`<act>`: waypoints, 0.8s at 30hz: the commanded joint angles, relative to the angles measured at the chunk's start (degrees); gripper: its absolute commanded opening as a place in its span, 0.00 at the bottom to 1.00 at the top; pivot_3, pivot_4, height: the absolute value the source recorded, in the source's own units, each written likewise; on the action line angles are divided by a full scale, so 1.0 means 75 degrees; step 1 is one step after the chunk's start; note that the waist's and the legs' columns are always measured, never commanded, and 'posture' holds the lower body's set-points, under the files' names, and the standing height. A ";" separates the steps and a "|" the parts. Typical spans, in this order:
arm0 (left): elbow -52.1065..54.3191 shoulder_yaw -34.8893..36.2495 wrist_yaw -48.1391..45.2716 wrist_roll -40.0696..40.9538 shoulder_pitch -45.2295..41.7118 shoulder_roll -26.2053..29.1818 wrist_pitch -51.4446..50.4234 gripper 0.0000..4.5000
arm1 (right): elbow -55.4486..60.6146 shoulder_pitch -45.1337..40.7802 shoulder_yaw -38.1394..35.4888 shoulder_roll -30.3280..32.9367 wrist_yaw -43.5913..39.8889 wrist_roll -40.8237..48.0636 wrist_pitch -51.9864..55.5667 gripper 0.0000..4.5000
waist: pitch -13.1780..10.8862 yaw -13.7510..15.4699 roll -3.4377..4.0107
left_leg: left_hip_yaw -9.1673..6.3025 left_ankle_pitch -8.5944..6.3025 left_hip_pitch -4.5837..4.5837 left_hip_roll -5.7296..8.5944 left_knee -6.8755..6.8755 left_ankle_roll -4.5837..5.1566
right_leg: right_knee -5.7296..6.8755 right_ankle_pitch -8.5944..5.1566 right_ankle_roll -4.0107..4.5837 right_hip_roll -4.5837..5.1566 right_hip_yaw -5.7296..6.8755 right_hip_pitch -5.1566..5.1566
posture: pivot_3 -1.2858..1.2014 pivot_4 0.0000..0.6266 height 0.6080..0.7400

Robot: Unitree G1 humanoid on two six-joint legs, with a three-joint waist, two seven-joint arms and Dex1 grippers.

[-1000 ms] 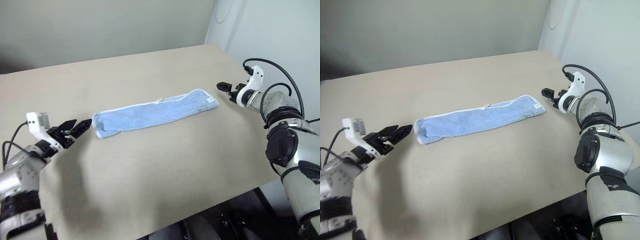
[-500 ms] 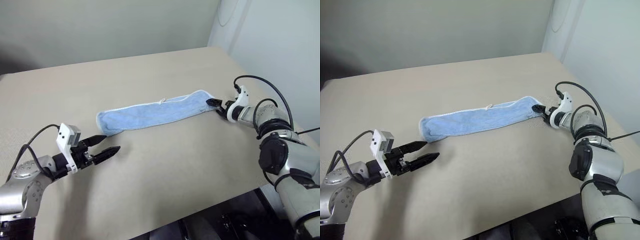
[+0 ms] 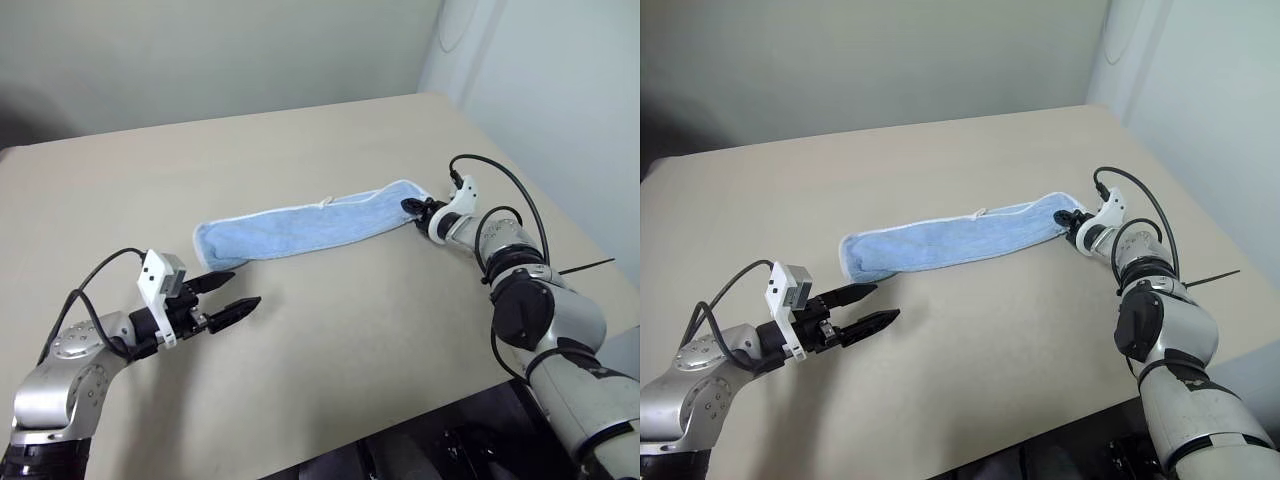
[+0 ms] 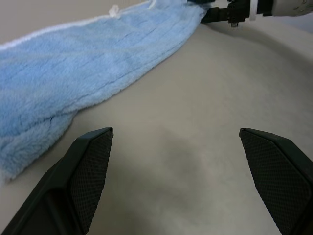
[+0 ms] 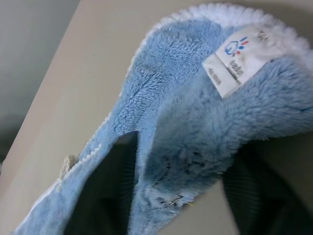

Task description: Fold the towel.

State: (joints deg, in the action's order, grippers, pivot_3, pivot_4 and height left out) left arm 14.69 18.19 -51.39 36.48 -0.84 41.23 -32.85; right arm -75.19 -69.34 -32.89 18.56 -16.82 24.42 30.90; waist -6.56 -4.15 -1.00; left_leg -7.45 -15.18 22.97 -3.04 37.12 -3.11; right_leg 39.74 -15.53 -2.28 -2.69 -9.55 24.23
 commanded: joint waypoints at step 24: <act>0.0594 0.0375 0.0551 0.0345 0.0567 -0.0323 0.0166 1.00 | 0.1680 -0.0063 0.5035 0.0296 -0.3299 -0.4050 -0.4570 0.01 | -0.0001 0.0056 0.0001 | 0.0000 -0.0004 -0.0001 -0.0003 0.0003 0.0002 | 0.0001 0.0002 0.0003 0.0000 0.0010 -0.0006 | 0.52 0.24 1.00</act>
State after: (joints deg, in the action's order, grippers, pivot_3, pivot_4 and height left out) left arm 17.05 19.55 -47.52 38.42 3.25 39.08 -32.65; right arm -66.35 -68.74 1.43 20.84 -39.09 -2.69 2.69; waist -6.56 -3.73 -0.99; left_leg -7.45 -15.21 22.97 -3.06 37.15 -3.10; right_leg 39.75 -15.51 -2.25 -2.69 -9.47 24.18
